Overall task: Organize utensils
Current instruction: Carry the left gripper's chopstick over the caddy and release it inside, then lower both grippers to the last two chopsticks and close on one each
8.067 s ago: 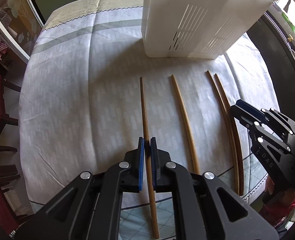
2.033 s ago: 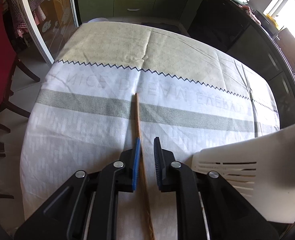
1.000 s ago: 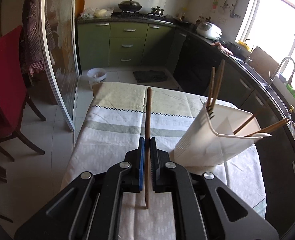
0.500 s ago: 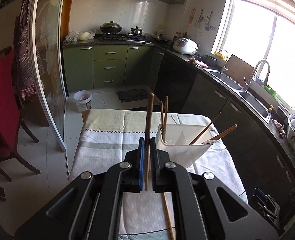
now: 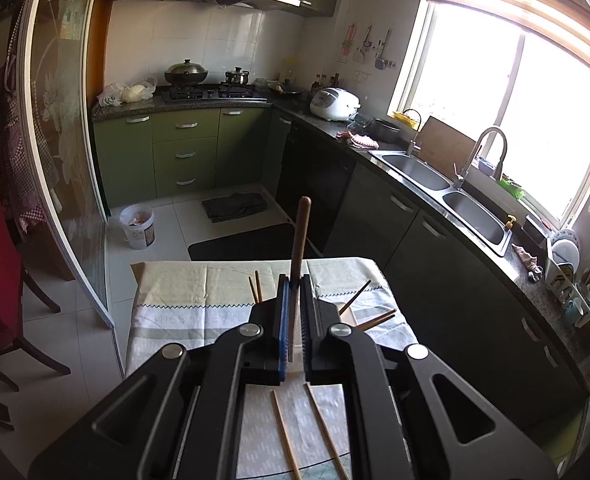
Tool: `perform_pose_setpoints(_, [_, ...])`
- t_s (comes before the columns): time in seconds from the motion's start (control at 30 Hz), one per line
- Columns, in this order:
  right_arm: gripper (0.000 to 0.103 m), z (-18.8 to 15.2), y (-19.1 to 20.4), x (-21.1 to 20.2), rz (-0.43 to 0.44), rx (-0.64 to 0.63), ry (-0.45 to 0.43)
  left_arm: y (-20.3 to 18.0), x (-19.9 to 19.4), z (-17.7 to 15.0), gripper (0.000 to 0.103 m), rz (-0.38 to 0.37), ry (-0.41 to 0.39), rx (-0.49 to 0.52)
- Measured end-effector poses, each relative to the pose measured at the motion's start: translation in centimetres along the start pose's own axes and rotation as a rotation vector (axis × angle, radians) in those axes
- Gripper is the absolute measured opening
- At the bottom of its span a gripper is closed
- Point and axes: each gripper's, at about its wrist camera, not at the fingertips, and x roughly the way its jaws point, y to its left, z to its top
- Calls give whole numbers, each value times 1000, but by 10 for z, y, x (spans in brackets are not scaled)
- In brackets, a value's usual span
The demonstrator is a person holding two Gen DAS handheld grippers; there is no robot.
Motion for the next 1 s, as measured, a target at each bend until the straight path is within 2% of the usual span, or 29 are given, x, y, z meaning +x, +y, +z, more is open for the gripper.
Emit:
perform_pose_setpoints(0.17, [38, -3, -1, 11, -24, -9, 18, -7, 15, 21, 5, 17, -25, 10])
perform_pose_setpoints(0.4, [38, 0, -3, 19, -43, -21, 36, -8, 48, 27, 5, 42, -18, 22])
perform_pose_setpoints(0.7, [38, 15, 23, 73, -74, -104, 128, 2, 108, 4, 5, 56, 97, 11])
perform_pose_setpoints(0.87, [38, 18, 23, 89, -80, -88, 145, 8, 129, -13, 6, 56, 170, 14])
perform_pose_setpoints(0.9, [38, 17, 22, 89, -81, -83, 146, 9, 130, -14, 7, 54, 177, 14])
perform_pose_setpoints(0.97, [38, 17, 18, 87, -89, -76, 147, 11, 128, -16, 23, 48, 177, 9])
perform_pose_setpoints(1.0, [38, 17, 15, 87, -94, -73, 149, 11, 125, -16, 27, 49, 166, 13])
